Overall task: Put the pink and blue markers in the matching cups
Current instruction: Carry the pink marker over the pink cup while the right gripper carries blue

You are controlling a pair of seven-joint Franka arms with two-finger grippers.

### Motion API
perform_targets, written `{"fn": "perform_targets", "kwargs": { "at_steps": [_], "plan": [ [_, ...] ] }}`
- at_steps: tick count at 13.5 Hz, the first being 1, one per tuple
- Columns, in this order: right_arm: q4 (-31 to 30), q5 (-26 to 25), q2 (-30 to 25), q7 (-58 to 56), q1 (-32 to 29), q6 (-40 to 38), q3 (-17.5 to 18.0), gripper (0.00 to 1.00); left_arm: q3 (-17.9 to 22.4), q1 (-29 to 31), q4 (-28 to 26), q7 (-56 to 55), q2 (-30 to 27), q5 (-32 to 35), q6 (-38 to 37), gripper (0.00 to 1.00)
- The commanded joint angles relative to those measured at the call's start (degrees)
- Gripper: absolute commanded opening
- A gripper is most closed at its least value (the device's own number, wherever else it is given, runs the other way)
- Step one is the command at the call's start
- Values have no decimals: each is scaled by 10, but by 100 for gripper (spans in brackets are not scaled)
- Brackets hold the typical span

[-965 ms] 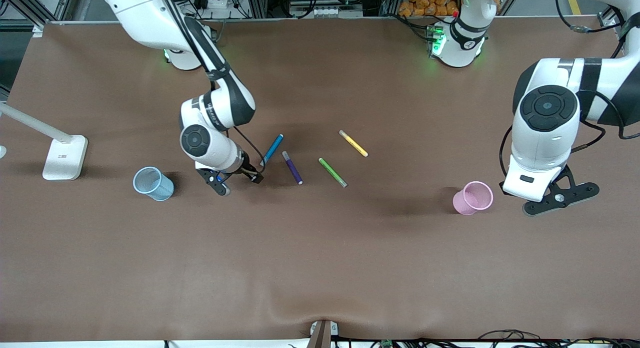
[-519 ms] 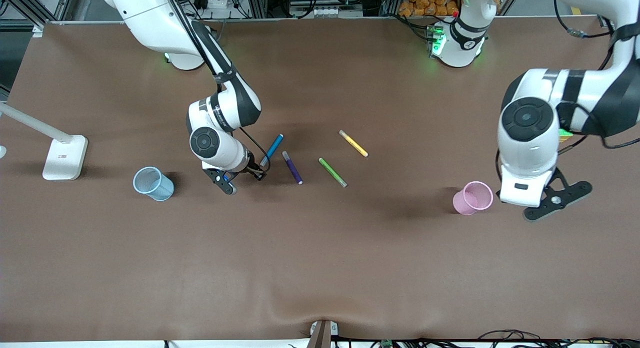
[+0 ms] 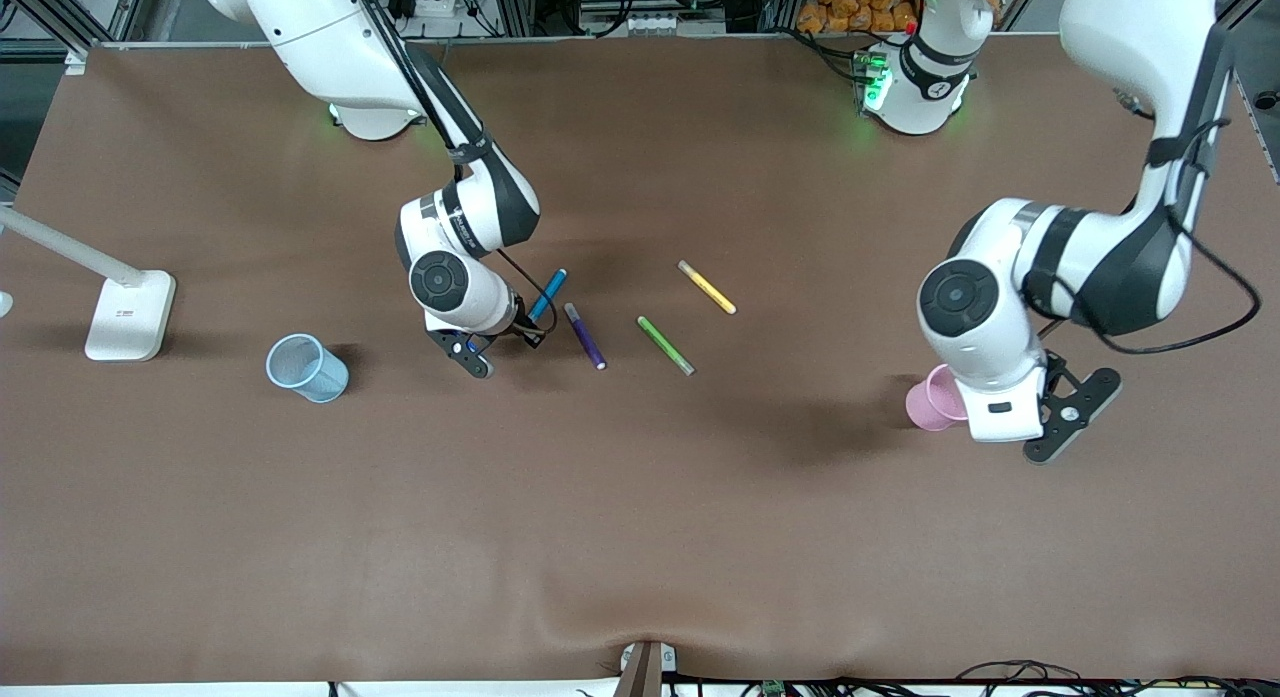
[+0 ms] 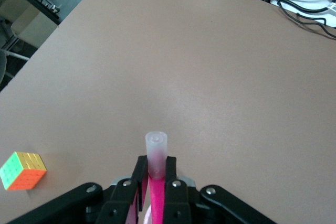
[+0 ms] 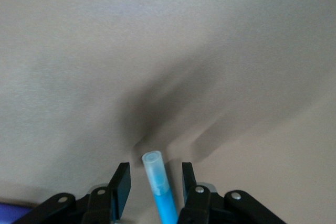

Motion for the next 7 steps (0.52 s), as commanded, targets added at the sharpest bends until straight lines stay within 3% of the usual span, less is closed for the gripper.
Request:
{"fn": "perform_targets", "kwargs": {
  "at_steps": [1,6,7],
  "plan": [
    [-21,4,-2,6,10,24,-5,41,-4,-8,10,-40,12,15,-1,0],
    [-22,5,8,7,20,44,-5,32,-4,-11,10,-80,31,17,0,0],
    [-22,5,9,7,21,47,-5,20,-4,-11,9,-90,37,19,0,0]
  ]
}}
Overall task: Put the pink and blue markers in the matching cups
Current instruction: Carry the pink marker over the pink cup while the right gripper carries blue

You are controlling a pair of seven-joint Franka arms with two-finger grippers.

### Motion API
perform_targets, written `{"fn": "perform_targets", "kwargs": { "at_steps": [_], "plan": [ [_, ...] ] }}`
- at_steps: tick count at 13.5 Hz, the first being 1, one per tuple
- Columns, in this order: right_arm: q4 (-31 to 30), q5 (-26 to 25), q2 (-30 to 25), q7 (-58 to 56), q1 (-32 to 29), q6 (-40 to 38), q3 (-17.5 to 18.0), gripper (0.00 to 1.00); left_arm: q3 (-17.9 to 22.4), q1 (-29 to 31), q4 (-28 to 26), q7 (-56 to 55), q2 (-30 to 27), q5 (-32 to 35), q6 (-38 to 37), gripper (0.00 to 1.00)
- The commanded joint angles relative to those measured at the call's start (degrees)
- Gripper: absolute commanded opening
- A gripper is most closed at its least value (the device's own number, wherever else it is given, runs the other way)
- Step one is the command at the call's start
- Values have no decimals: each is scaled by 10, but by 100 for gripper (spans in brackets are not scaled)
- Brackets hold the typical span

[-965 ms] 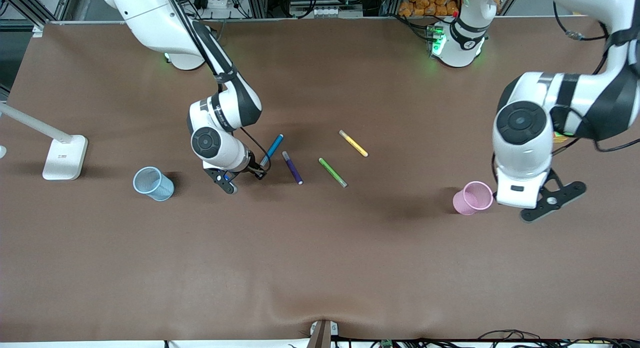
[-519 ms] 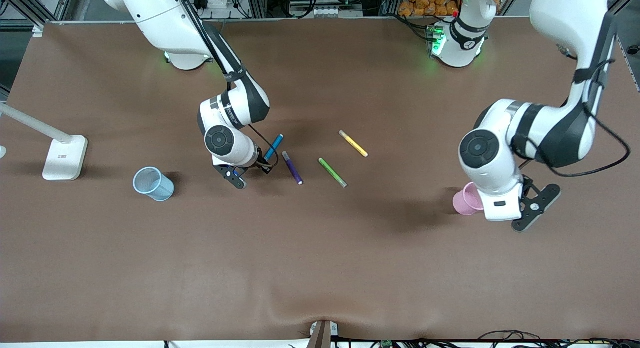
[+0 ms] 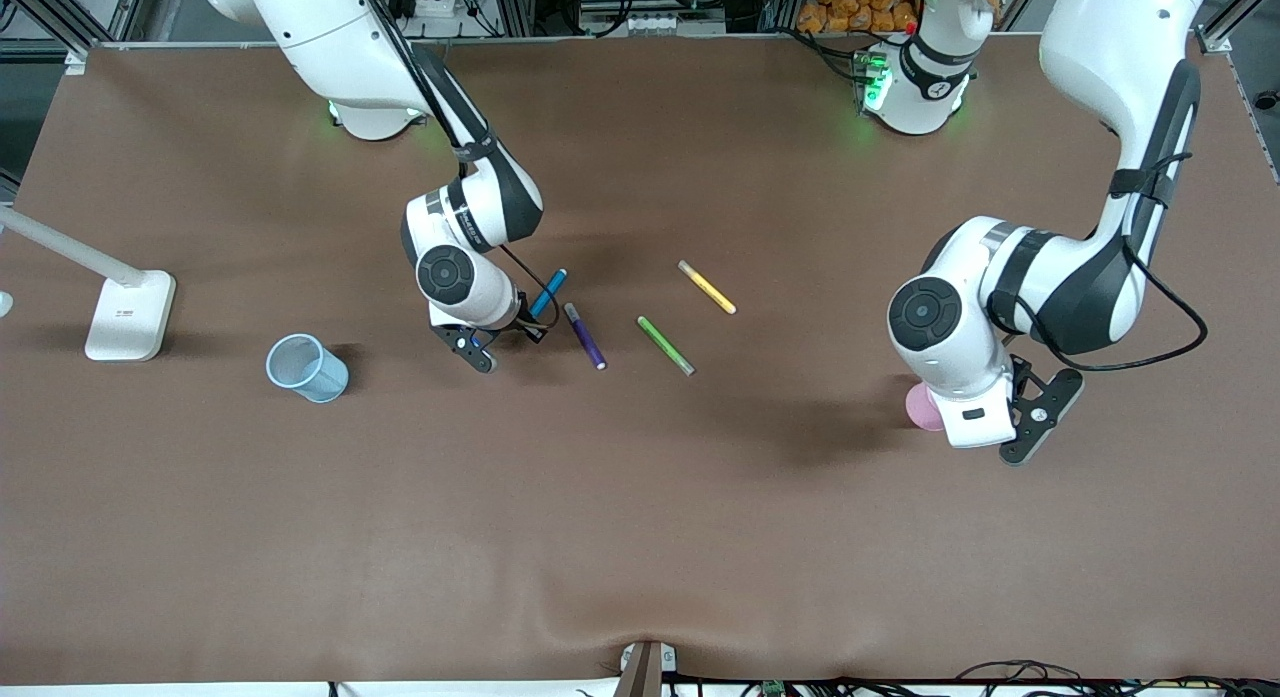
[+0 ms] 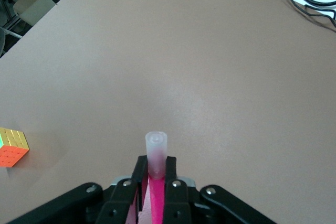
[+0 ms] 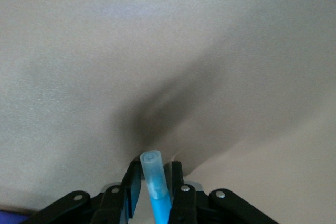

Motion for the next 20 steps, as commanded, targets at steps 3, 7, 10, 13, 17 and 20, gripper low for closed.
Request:
{"fn": "perform_targets", "kwargs": {
  "at_steps": [3,7,10,13,17,20],
  "plan": [
    [-4,5,1,3,8,6,-6,0,-3,-1,2,-33,19,15,0,0],
    [32,-12,-33,0,-4,-68,-35,0,-3,-1,-8,-47,25,13,0,0],
    [102,-43,-35,-29,-7,-137,-86,0,-3,-1,-11,-49,32,10,-1,10],
    [181,-43,-34,-101,-14,-231,-143,0,-4,-1,-14,-49,32,-7,-6,32],
    [248,-86,-34,-179,-20,-300,-201,0,-8,0,-13,-37,24,-13,-10,100],
    [266,-115,-34,-253,-20,-298,-240,0,-18,16,-4,43,-3,-69,-13,100]
  ]
}}
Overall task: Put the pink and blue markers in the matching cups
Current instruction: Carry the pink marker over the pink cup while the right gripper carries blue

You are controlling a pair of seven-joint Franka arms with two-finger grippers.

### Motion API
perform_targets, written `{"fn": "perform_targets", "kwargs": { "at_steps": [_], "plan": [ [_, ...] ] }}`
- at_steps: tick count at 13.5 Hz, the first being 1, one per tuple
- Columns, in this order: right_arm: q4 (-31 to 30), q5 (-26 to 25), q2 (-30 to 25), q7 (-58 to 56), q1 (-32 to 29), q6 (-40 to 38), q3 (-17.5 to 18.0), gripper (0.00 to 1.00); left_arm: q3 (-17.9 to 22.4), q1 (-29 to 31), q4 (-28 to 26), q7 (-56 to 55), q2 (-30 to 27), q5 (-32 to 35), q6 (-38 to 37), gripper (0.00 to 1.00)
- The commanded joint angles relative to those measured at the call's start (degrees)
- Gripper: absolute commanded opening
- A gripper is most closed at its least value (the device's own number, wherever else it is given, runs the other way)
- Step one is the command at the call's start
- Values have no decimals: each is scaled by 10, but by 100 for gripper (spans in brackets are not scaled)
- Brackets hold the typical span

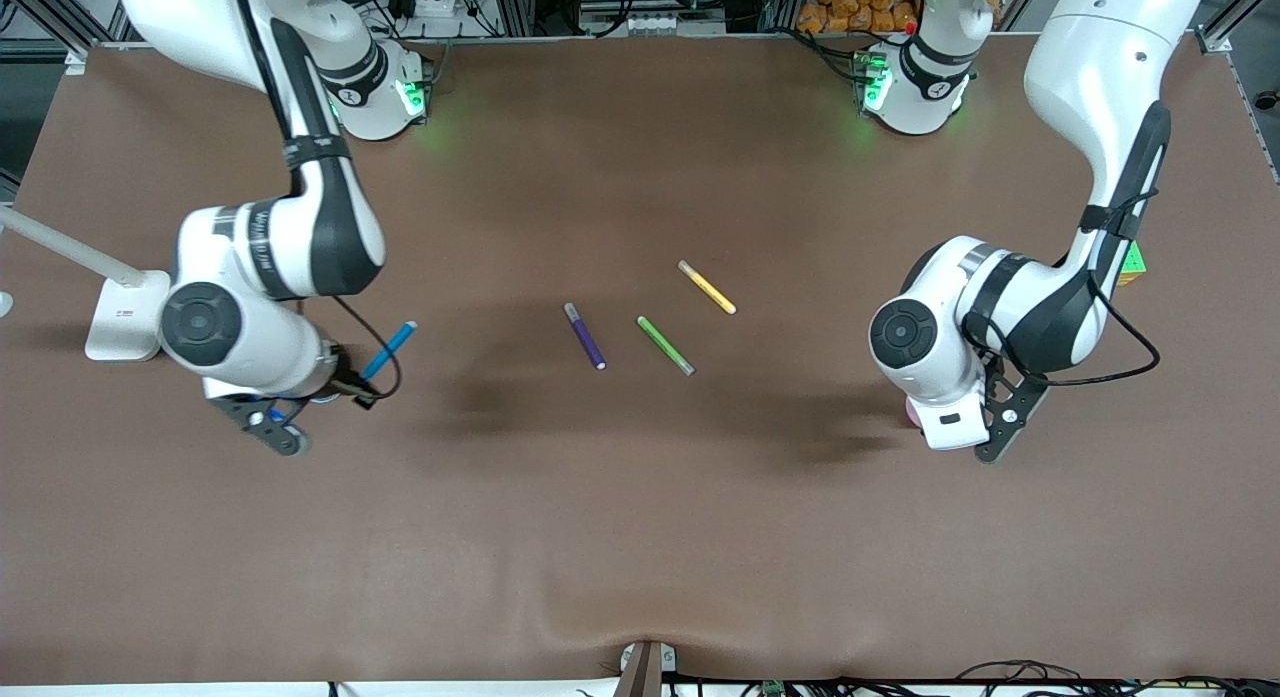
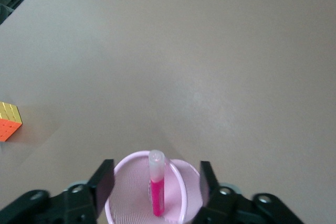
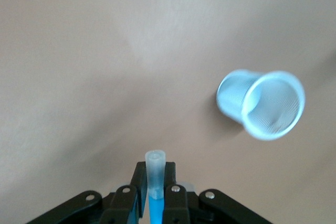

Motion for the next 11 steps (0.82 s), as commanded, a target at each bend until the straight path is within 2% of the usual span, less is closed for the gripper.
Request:
{"fn": "perform_targets", "kwargs": {
  "at_steps": [1,4,6,8,11],
  "plan": [
    [25,-47,3,-68,-1,-8,-27,0,-8,23,14,103,-43,-72,-13,100],
    [40,-128,2,-127,-11,-6,-39,0,-8,41,28,203,-67,-124,-35,100],
    [51,-151,1,-169,-31,-5,-41,0,-8,42,28,216,-72,-126,-44,100],
    [50,-168,2,-214,-57,28,-42,0,-9,42,28,219,-75,-136,-50,100],
    [33,-204,7,-235,-76,85,-42,0,-7,43,53,287,-85,-189,-52,100]
  ]
}}
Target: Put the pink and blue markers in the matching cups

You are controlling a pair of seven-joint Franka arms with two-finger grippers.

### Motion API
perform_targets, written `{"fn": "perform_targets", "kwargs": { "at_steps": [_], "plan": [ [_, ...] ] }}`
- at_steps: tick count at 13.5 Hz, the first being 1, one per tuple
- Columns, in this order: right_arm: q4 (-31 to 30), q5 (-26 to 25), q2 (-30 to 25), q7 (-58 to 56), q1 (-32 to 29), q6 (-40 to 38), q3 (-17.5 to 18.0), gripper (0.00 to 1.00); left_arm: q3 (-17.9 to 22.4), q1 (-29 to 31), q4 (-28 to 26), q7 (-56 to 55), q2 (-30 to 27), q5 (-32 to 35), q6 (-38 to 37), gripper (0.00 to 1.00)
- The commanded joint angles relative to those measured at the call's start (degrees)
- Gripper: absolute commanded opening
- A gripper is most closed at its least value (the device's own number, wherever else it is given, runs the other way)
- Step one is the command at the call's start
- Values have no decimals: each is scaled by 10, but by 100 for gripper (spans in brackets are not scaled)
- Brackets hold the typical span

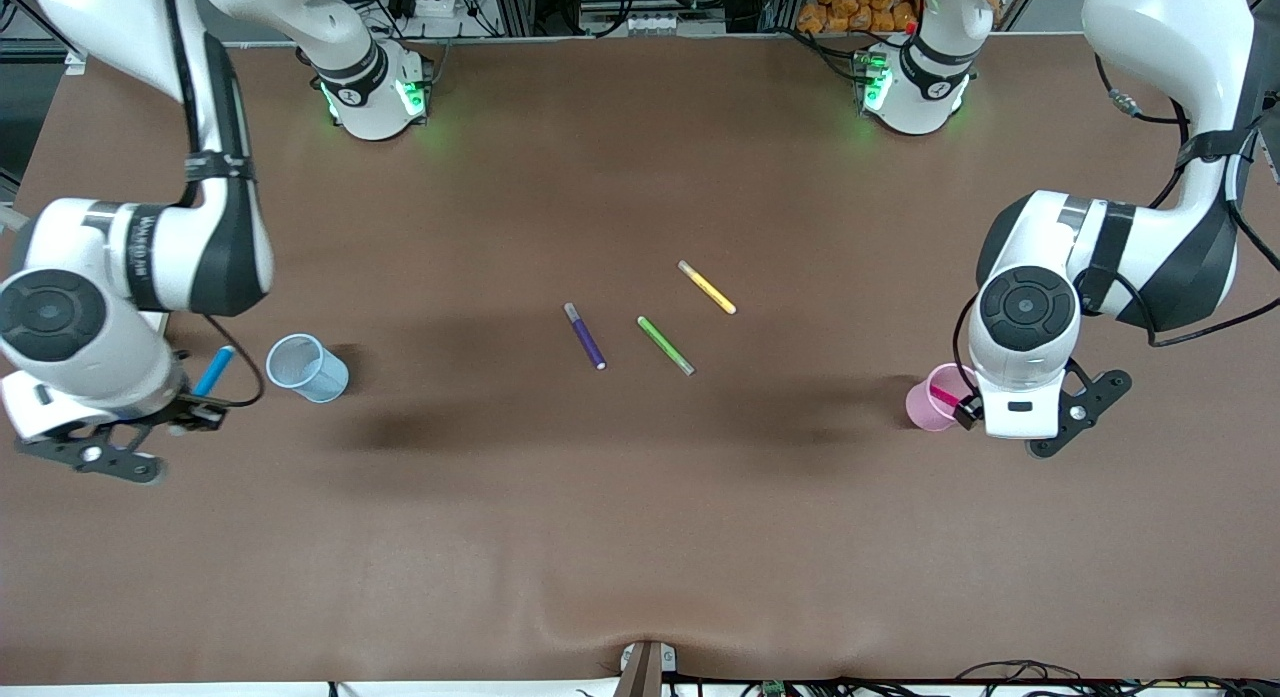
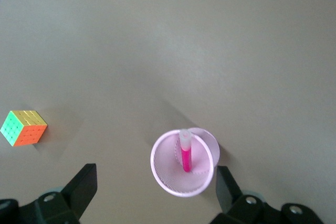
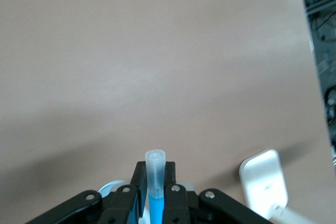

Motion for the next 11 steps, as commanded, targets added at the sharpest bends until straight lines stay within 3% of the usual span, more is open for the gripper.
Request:
{"fn": "perform_targets", "kwargs": {
  "at_steps": [1,5,8,11],
  "plan": [
    [-19,-28,4,-7,-6,39,4,0,0,6,33,70,-22,-59,-24,100],
    [-102,-28,-17,88,25,86,4,0,-2,34,66,193,-41,-111,-44,100],
    [-200,-35,-87,136,58,143,4,0,-3,59,69,274,-67,-150,-44,100],
    [-297,-105,-153,197,74,216,5,0,-4,99,70,387,-89,-193,-45,100]
  ]
}}
